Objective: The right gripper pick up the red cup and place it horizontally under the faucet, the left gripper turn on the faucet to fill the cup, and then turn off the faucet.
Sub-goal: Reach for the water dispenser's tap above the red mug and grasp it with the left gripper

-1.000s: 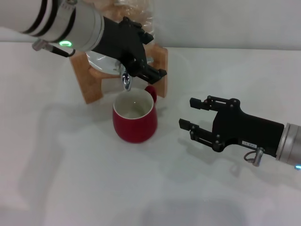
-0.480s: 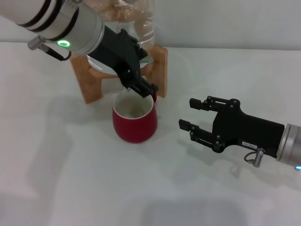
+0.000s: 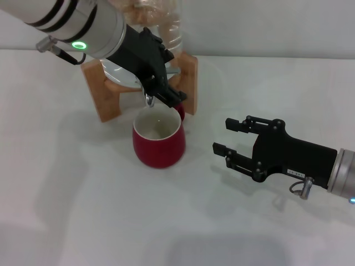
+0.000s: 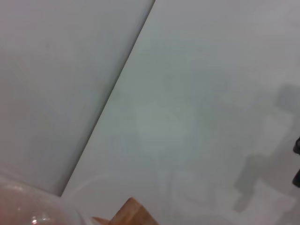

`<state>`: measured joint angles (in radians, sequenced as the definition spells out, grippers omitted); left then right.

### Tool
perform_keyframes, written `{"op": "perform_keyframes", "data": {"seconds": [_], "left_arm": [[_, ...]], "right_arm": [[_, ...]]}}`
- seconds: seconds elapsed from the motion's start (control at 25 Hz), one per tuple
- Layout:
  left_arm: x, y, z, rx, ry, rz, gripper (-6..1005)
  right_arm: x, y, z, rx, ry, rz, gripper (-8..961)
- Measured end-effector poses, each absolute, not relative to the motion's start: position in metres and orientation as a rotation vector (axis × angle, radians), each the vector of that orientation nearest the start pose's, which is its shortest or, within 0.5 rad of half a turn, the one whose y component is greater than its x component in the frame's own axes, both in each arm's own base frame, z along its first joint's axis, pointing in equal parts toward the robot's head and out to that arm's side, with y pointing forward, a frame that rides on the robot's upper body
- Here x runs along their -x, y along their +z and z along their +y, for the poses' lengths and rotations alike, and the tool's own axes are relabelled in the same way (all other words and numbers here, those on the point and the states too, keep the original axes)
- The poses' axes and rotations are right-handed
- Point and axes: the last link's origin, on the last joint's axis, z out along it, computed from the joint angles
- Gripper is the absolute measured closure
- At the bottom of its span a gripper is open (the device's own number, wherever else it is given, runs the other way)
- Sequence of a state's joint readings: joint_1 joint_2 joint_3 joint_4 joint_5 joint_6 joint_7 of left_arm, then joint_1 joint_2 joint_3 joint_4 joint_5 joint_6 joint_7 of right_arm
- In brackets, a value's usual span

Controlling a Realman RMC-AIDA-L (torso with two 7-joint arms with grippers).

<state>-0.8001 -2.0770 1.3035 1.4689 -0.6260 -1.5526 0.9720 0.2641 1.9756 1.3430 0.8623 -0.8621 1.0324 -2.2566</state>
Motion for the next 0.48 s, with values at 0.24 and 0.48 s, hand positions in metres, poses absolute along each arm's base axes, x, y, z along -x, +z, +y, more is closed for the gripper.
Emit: {"op": "perform_keyframes", "data": {"seconds": [0.24,0.48], "left_arm": [[0.080,0.021,0.394,2.717,0.333,-0.087,112],[0.077,0.018,0.399,2.713,0.325,-0.077,112]], "right_arm": [[-0.217,-0.049,0.307,2.530,0.838,0.140,425],[-0.217,-0.048,0.307,2.528,0.838,0.141,425]]}}
